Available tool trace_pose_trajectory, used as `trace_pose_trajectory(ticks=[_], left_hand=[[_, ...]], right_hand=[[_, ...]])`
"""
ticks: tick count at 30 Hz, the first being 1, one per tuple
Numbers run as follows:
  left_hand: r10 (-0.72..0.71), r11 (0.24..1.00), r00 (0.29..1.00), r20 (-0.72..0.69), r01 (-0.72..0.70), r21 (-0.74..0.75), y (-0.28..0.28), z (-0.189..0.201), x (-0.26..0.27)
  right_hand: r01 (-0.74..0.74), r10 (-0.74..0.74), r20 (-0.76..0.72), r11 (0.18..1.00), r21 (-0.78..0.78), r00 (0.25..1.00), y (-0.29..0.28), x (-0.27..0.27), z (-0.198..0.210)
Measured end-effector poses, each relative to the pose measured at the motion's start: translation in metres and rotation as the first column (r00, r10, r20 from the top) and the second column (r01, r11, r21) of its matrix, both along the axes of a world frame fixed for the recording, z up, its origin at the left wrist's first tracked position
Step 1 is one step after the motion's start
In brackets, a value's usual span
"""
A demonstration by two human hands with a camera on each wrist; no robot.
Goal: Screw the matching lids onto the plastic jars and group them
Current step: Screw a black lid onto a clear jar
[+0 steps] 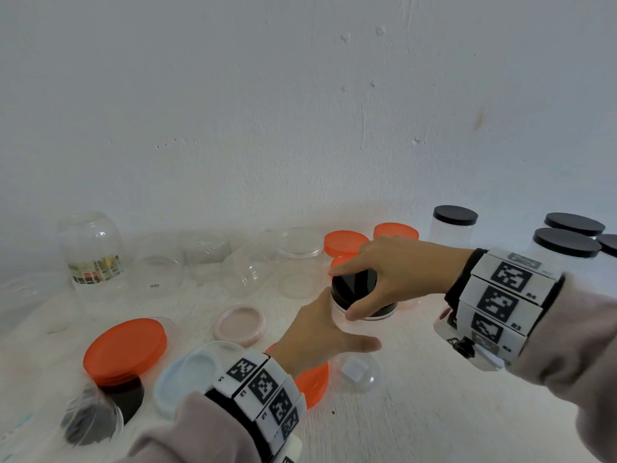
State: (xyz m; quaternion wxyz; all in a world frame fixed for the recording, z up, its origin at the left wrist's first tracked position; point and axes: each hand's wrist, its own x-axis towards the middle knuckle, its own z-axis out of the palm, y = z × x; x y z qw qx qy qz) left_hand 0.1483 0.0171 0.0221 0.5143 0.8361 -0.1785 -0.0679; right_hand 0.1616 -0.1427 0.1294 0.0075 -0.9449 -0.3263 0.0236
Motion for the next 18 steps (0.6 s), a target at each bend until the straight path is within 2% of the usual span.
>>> trace_pose_trajectory(ticks=[3,6,13,18], left_hand=[[0.026,1.000,0.999,0.020,-0.026,0.003,-0.002,-0.002,-0.002],[0.079,0.997,0.995,0.065,-0.079,-0.005,-0.005,-0.005,-0.004],[0.040,0.999,0.997,0.068,-0.041,0.013,-0.003,-0.003,-0.003],[0.018,1.000,0.999,0.047,-0.019,0.024,-0.001,0.000,-0.002]], right_hand=[[0.050,-0.053,0.078,0.998,0.034,0.996,0.005,-0.001,-0.008],[0.159,-0.173,0.140,0.982,0.105,0.975,0.008,-0.003,-0.015],[0.262,-0.262,-0.005,0.965,0.013,0.965,0.008,-0.001,-0.009],[0.231,-0.224,-0.315,0.973,-0.015,0.922,0.002,0.003,0.010]])
